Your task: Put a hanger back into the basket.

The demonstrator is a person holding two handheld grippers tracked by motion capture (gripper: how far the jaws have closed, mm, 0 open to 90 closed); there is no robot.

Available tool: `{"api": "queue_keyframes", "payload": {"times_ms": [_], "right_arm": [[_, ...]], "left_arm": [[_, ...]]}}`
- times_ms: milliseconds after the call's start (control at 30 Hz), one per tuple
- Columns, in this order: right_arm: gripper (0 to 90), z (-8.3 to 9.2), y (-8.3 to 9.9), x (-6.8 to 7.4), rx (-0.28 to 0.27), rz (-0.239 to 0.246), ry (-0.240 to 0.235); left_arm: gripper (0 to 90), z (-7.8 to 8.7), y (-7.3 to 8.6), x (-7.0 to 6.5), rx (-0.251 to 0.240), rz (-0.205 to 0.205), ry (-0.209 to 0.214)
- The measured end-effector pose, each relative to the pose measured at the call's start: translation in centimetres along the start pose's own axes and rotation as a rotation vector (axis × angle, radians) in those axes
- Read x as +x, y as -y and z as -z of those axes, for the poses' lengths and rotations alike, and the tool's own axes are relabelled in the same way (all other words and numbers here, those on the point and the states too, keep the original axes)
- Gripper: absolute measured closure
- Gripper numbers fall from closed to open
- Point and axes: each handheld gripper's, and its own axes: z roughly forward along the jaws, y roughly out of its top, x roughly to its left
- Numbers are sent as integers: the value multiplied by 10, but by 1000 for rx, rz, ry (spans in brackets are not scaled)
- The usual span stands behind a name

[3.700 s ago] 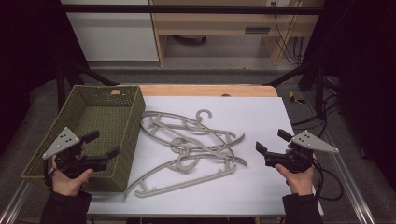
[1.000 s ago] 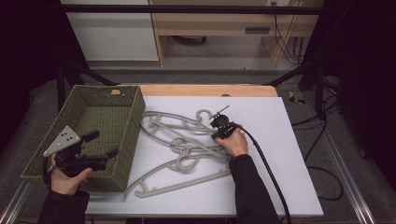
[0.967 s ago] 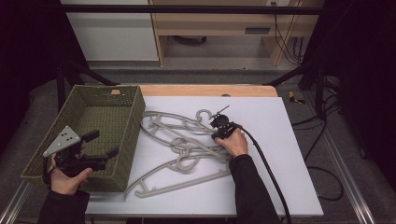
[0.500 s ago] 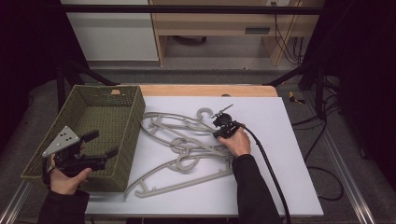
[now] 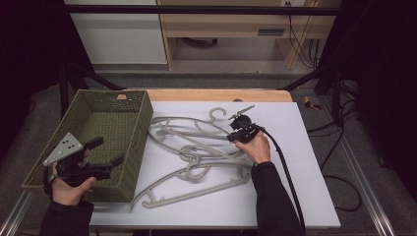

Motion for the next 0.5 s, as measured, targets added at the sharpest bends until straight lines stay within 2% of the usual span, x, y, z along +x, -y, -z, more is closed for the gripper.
{"api": "queue_keyframes", "payload": {"times_ms": [33,67,200,233,267,300,333,367,433,500], "right_arm": [[821,11,0,0,-18,-10,-4],[821,11,0,0,-18,-10,-4],[820,40,3,-1,-54,42,3],[820,40,3,-1,-54,42,3],[820,52,7,1,-72,70,-15],[820,52,7,1,-72,70,-15],[820,64,13,3,-95,107,-26],[820,64,13,3,-95,107,-26],[820,80,24,9,-125,168,-48],[820,85,27,12,-127,176,-55]], "left_arm": [[70,0,0,0,0,0,1],[70,0,0,-1,1,-2,2],[70,0,-1,-3,0,-9,7],[70,0,-2,-3,0,-8,10],[71,0,-2,-3,1,-8,13],[71,0,-2,-4,2,-8,15],[72,0,-2,-4,3,-9,17],[72,0,-3,-5,4,-10,20],[75,0,-5,-8,3,-14,34],[77,1,-8,-14,5,-23,51]]}}
